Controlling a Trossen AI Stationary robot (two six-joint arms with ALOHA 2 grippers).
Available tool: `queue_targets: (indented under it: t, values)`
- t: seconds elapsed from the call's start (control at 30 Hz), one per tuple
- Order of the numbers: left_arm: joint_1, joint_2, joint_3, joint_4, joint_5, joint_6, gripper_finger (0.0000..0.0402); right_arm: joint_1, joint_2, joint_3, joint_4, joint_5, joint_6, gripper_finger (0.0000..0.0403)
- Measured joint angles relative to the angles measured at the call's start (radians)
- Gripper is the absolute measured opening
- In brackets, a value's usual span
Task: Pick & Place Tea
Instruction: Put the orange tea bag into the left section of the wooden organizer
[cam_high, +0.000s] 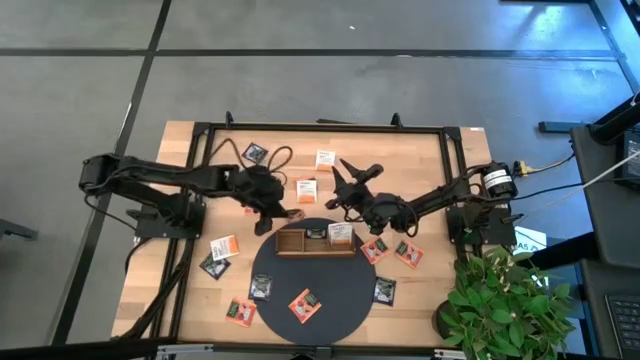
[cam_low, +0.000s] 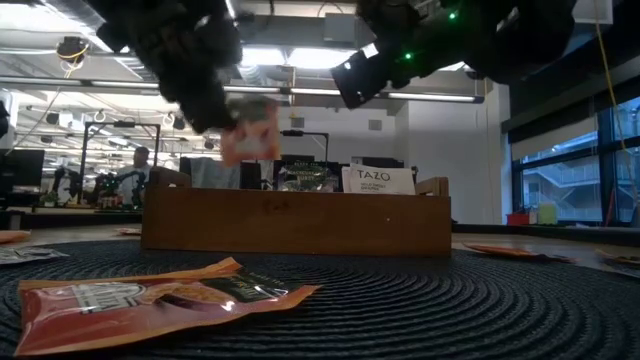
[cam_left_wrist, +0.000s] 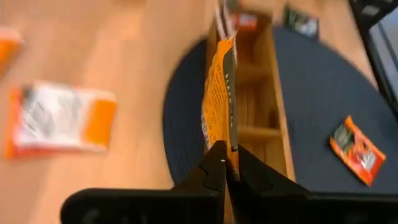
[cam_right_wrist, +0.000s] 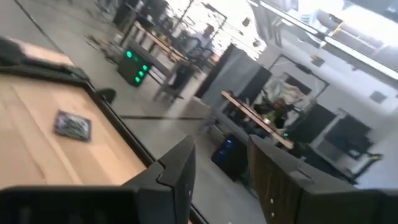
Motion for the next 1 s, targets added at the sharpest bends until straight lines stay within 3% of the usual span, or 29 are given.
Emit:
queue_targets:
  t: [0.13,0.27,1.0]
  values:
    - [0.0,0.067,0.0,-0.01,0.095,-0.012,0.0003,0.0,0.0,0.0,0.0,0.021,-0.02,0.0146]
    - [0.0,0.129,0.0,0.002,0.125,-0.013,0.0003,-0.001,0.0,0.0,-0.001,0.023,-0.021,0.0146]
    - [0.0,0.181,0.0,0.005,0.075,-0.021,0.0012,0.007,0.0,0.001,-0.031,0.023,-0.073,0.0146]
